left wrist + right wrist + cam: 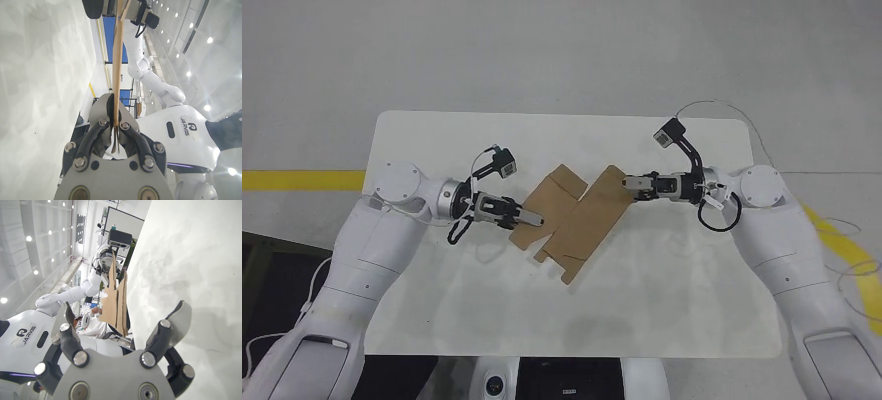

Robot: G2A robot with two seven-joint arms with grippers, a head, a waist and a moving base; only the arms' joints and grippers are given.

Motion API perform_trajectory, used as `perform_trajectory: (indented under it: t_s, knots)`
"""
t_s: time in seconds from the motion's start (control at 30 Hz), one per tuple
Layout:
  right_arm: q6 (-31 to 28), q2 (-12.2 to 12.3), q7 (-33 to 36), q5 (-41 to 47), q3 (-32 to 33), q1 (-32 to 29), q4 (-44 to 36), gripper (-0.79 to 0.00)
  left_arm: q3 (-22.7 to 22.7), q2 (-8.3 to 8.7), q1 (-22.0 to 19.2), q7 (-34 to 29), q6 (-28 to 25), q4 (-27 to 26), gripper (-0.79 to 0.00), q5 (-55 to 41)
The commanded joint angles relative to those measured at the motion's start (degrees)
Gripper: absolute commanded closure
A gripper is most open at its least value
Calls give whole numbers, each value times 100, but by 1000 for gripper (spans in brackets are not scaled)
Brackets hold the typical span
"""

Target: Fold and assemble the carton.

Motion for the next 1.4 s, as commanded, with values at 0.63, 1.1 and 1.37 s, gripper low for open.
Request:
perform_trajectory:
  t_s: [0.63,1.1,1.37]
  knots:
    - [395,129,395,442,-592,130,-75,-243,595,328,-233,0,-162,43,0,-378]
    - [430,180,430,582,-814,249,-18,0,812,439,-352,0,-255,104,0,-533]
    - [353,192,353,728,-882,257,46,0,798,481,-390,0,-324,168,-785,-700]
